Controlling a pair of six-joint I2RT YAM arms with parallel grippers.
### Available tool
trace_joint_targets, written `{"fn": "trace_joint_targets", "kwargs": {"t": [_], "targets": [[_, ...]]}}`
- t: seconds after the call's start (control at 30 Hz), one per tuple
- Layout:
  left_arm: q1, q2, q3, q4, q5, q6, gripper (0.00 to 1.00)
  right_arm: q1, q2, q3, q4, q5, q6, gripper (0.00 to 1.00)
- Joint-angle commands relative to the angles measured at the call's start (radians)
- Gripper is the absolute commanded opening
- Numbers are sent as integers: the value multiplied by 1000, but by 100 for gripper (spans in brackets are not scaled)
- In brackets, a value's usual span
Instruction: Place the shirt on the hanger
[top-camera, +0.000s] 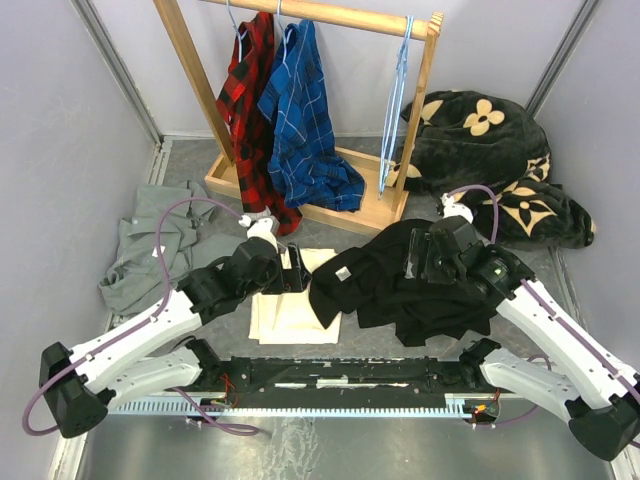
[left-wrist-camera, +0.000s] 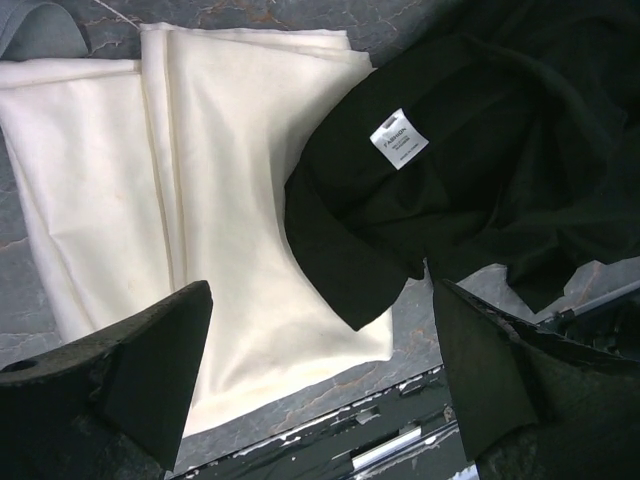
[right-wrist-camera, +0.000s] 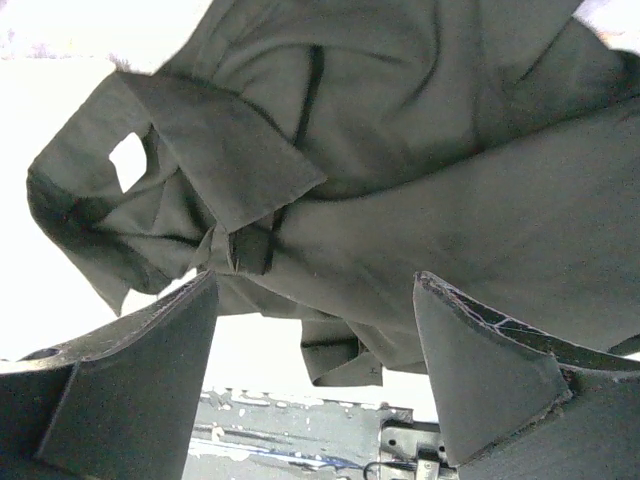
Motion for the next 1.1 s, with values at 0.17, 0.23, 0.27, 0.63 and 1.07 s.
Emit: {"fn": "trace_joint_targets", "kwargs": {"t": [0.17, 0.23, 0.27, 0.63, 1.07], "targets": [[-58, 66, -34, 128, -85, -107, 95, -10, -13, -66, 65, -97, -36, 86], [-62, 83, -53, 173, -67, -108, 94, -10, -12, -73, 81, -119, -51, 86], [-63, 97, -61, 197, -59, -107, 92, -9, -9, -76, 89, -130, -61, 86], [-68, 257, -109, 309, -80, -177, 80, -10, -10, -115, 115, -127, -127, 86], [-67, 322, -162, 385, -88, -251, 78, -1, 11, -126, 225, -168, -207, 85]]}}
